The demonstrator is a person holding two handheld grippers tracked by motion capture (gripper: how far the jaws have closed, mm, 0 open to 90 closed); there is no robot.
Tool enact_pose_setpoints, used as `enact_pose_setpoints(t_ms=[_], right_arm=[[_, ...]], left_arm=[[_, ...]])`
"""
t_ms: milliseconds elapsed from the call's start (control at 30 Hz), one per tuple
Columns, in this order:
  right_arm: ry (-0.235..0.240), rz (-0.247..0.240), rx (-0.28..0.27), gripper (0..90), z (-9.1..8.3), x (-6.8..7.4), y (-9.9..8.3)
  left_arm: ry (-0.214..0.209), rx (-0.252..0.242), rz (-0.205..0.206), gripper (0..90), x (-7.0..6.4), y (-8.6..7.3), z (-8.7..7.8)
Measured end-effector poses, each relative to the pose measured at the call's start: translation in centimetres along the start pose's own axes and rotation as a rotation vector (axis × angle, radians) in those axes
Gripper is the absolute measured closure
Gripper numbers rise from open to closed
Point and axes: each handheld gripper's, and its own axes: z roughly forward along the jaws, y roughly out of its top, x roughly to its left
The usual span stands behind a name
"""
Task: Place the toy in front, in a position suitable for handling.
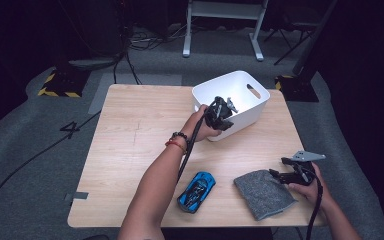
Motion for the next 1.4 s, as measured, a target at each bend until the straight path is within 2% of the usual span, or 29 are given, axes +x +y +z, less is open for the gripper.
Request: enact_pose_setpoints(t_ms=[167, 233, 333, 367, 400, 500, 600, 633, 667, 733, 767, 1000, 1100, 1133, 1200, 1233, 1300, 1333, 1367, 1400], right_arm=[[-0.001, 0.000, 0.000, 20.8, 0.0, 0.0, 0.0], [0.000, 0.000, 0.000, 20.8, 0.0, 0.0, 0.0], [0.000, -0.001, 0.000, 20.8, 0.0, 0.0, 0.0], [0.000, -0.001, 0.000, 20.8, 0.0, 0.0, 0.0], [0.000, -0.001, 0.000, 20.8, 0.0, 0.0, 0.0], [0.000, -0.001, 0.000, 20.8, 0.0, 0.0, 0.0], [-0.001, 0.000, 0.000, 20.7, 0.0, 0.0, 0.0], [-0.001, 0.000, 0.000, 20.7, 0.0, 0.0, 0.0], [-0.001, 0.000, 0.000, 20.7, 0.0, 0.0, 0.0], [-0.001, 0.001, 0.000, 20.8, 0.0, 0.0, 0.0], [-0.001, 0.001, 0.000, 20.7, 0.0, 0.0, 0.0], [-0.003, 0.001, 0.001, 20.7, 0.0, 0.0, 0.0], [-0.004, 0.002, 0.001, 20.8, 0.0, 0.1, 0.0], [-0.005, 0.002, 0.001, 20.8, 0.0, 0.1, 0.0], [-0.006, 0.002, 0.000, 20.8, 0.0, 0.1, 0.0], [-0.007, 0.002, 0.001, 20.8, 0.0, 0.1, 0.0], [-0.007, 0.003, 0.001, 20.8, 0.0, 0.1, 0.0], [-0.007, 0.002, 0.001, 20.8, 0.0, 0.1, 0.0], [-0.007, 0.002, 0.001, 20.8, 0.0, 0.1, 0.0], [-0.007, 0.002, 0.001, 20.8, 0.0, 0.1, 0.0]], left_arm=[[-0.047, -0.017, 0.016, 86.6, 0.1, -1.1, -0.9], [-0.051, -0.024, 0.021, 86.5, 0.0, -1.8, -1.6], [-0.062, -0.071, -0.001, 81.5, 0.1, -3.1, -3.4], [-0.071, -0.072, -0.007, 80.6, 0.2, -4.1, -4.5], [-0.071, -0.072, -0.007, 80.1, 0.2, -4.1, -4.5], [-0.077, -0.062, 0.004, 79.5, -0.1, -5.6, -5.9], [-0.072, -0.056, -0.002, 77.1, -0.3, -6.9, -7.1], [-0.073, -0.053, -0.004, 76.2, -0.2, -7.8, -8.0], [-0.073, -0.053, -0.004, 75.5, -0.2, -7.8, -8.0], [-0.074, -0.053, -0.024, 74.6, -0.1, -8.7, -8.7], [-0.069, -0.058, -0.038, 72.1, 0.1, -9.8, -9.6], [-0.042, -0.075, -0.060, 64.7, -0.4, -11.8, -11.5], [-0.029, -0.106, -0.084, 53.8, -0.7, -12.4, -12.6], [-0.021, -0.117, -0.098, 44.9, -0.7, -12.6, -13.0], [-0.019, -0.156, -0.145, 41.7, -0.8, -13.1, -13.6], [0.000, -0.170, -0.159, 33.4, -0.8, -13.3, -14.0], [0.023, -0.207, -0.204, 30.9, -0.7, -13.8, -14.6], [0.057, -0.238, -0.250, 26.4, -0.3, -14.4, -15.2], [0.057, -0.238, -0.250, 24.8, -0.3, -14.4, -15.2], [0.082, -0.249, -0.286, 24.8, 0.0, -14.6, -15.4]])
